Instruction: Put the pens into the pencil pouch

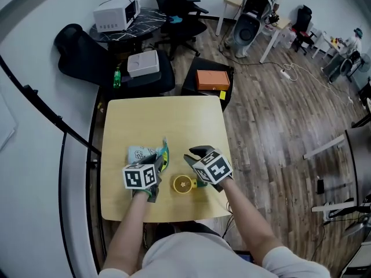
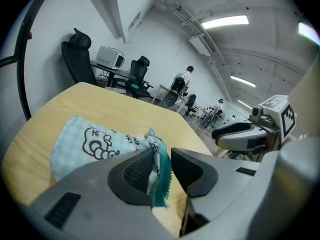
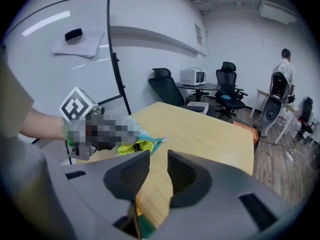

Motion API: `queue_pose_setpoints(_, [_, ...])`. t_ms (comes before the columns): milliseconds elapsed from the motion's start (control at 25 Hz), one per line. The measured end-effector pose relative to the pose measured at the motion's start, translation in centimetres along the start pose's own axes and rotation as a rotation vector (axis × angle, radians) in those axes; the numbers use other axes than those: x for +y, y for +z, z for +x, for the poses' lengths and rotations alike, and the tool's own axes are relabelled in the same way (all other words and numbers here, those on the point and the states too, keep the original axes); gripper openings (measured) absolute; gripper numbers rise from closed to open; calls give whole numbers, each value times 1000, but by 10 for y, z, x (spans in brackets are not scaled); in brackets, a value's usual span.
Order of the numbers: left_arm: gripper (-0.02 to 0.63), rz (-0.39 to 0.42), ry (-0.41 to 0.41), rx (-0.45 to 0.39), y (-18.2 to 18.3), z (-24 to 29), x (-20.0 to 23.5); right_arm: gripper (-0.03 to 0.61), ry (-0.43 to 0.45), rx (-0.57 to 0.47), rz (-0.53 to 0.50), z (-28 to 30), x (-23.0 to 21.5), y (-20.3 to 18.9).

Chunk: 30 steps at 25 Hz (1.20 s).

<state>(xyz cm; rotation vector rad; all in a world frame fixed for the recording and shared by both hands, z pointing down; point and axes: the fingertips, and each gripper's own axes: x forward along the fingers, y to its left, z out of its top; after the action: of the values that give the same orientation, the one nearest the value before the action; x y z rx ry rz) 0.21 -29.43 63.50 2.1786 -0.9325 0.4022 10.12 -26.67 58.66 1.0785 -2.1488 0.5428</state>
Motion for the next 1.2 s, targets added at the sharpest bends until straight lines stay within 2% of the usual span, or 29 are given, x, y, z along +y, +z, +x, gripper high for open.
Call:
queue_pose_setpoints(200, [192,37,-22,-7,-1,-2,-12,109,-33,-67,44,-10,-10,5])
queue_pose_setpoints(400, [236,84,-34,-77,18,-20,-22,111,-72,-194,82,-26,-16,24])
queue_pose_setpoints(680, [244,236,-18,-292,87,-71,-40,177,-118,-410,65,-66,-17,67])
queue_pose_setpoints(920, [244,395,5,-506,145,-126,-68,193,-208,-599,34,-115,-22,100])
queue_pose_setpoints(1040, [244,459,8,-571,161,-151,-84,193,-244,-677,34,-142,-23,113])
queue_pose_setpoints(1200, [244,495,5,-621,167,-173,-98,207,-272,-737,23,-169,-23,122])
